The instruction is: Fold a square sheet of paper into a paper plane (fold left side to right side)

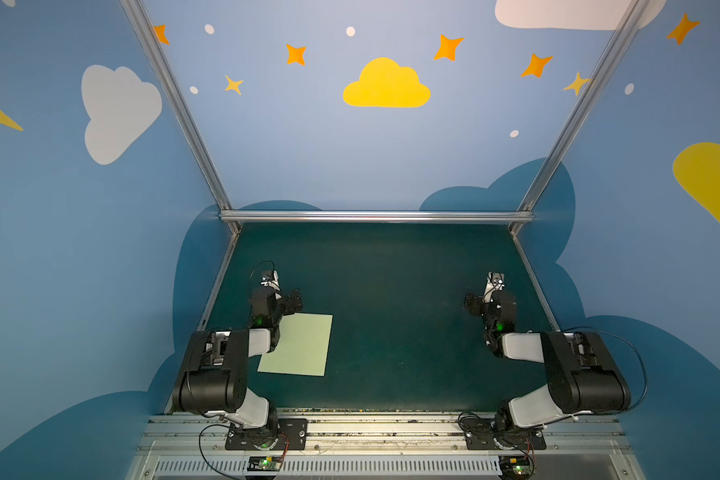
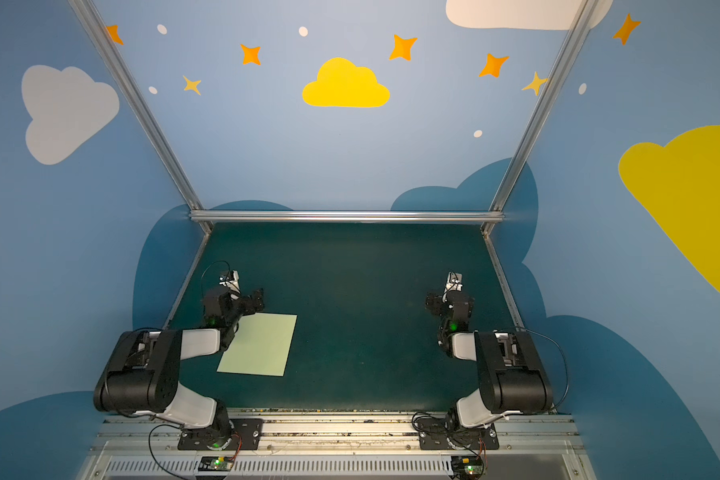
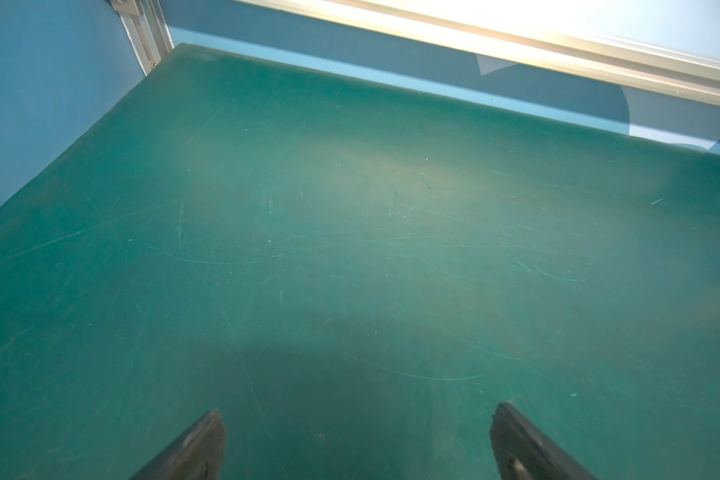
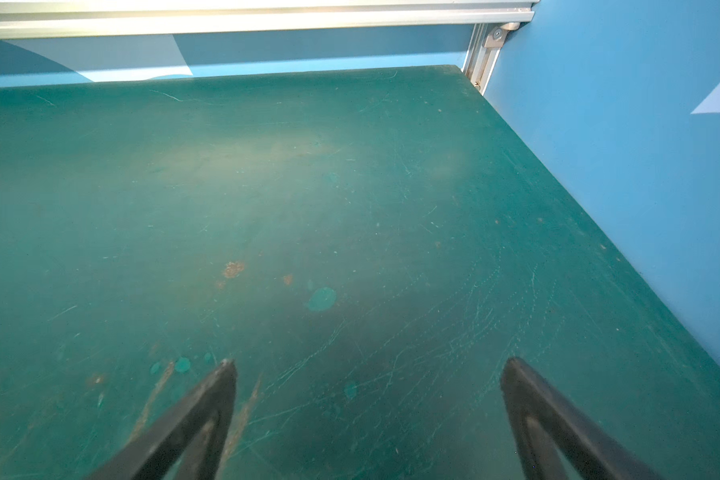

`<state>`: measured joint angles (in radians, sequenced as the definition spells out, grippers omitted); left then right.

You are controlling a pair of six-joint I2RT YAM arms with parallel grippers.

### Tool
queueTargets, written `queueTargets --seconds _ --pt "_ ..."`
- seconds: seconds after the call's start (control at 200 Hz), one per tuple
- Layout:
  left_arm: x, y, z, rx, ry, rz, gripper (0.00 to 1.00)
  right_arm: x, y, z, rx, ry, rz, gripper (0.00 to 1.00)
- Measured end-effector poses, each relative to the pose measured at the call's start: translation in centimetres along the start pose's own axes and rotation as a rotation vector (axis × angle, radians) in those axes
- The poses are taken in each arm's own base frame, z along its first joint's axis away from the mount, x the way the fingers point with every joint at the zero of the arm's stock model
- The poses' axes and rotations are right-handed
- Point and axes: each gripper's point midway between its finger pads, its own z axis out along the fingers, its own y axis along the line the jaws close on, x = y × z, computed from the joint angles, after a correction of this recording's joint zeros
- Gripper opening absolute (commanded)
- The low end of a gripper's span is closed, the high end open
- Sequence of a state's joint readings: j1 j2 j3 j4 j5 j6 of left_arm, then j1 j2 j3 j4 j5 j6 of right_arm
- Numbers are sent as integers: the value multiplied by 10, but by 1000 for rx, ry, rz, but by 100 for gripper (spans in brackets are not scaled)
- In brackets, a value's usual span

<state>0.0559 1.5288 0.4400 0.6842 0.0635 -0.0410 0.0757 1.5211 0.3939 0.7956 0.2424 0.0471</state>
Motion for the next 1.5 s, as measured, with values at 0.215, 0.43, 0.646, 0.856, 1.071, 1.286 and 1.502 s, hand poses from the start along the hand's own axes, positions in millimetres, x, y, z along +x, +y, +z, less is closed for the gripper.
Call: queueTargets --seconds 0.215,0.43,0.646,0.856,1.071,1.286,1.502 --pt "0 1 0 -8 -2 0 100 0 -1 0 1 0 3 98" --pt "-43 7 -15 -96 -22 -34 100 -30 4 -6 -7 46 -7 98" --pt "-108 11 -40 -192 -45 -248 100 -165 6 -39 -50 -36 260 98" --pt "-47 -2 -58 -218 221 -419 100 -135 42 -63 -285 175 459 98" --pt "28 -21 -91 -205 438 -494 100 -64 130 -104 -548 499 426 98" --pt "73 -29 -113 -177 519 -539 100 -14 158 -134 -626 659 391 98" --pt "108 -42 -119 -143 596 -536 100 -1 163 -142 -647 701 386 98"
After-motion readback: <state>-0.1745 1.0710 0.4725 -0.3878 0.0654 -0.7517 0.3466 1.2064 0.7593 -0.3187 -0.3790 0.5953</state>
